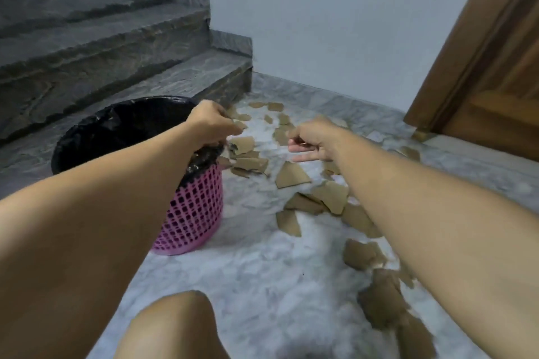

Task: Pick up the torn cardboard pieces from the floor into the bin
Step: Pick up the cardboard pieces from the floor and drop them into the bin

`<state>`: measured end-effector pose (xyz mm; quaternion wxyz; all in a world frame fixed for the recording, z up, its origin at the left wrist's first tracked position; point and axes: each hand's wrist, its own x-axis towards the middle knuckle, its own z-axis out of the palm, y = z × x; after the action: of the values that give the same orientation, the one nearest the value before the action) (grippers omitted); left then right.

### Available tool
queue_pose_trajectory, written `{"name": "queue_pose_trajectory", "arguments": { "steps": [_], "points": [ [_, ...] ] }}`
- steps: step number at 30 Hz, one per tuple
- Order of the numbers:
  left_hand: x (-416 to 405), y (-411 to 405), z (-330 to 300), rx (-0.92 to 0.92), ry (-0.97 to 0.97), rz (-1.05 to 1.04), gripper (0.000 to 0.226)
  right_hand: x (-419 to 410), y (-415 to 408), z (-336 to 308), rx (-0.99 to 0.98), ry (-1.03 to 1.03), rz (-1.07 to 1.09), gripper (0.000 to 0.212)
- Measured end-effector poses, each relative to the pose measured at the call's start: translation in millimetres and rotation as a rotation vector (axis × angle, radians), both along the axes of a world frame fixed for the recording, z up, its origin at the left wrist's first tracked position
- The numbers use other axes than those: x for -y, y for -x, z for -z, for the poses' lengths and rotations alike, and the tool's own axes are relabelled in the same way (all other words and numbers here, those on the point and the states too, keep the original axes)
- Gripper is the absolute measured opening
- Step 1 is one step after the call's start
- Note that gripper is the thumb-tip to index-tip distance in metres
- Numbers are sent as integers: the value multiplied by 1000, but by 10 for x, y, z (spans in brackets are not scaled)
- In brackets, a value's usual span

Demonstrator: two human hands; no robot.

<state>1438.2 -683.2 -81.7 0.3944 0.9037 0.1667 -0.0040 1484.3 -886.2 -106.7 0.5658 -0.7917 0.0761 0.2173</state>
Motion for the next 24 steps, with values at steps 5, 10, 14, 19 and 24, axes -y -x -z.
{"name": "queue_pose_trajectory", "arguments": {
  "steps": [5, 10, 14, 19, 24],
  "points": [
    [1004, -121, 370, -159, -22, 193, 30, 1125, 181, 372, -105, 124, 25, 16],
    [2017, -41, 1172, -426, -130, 465, 51, 2235, 589, 1022, -172, 384, -2, 15],
    [2709, 219, 1904, -524, -314, 693, 83, 2894, 1034, 1606, -239, 559, -48, 21],
    [3129, 491, 2650, -483, -528, 847, 120, 3191, 1585, 2258, -299, 723, -262, 54],
    [3388, 734, 3084, -313, -778, 1074, 128, 3314, 1948, 2597, -271, 901, -637, 65]
  ]
}}
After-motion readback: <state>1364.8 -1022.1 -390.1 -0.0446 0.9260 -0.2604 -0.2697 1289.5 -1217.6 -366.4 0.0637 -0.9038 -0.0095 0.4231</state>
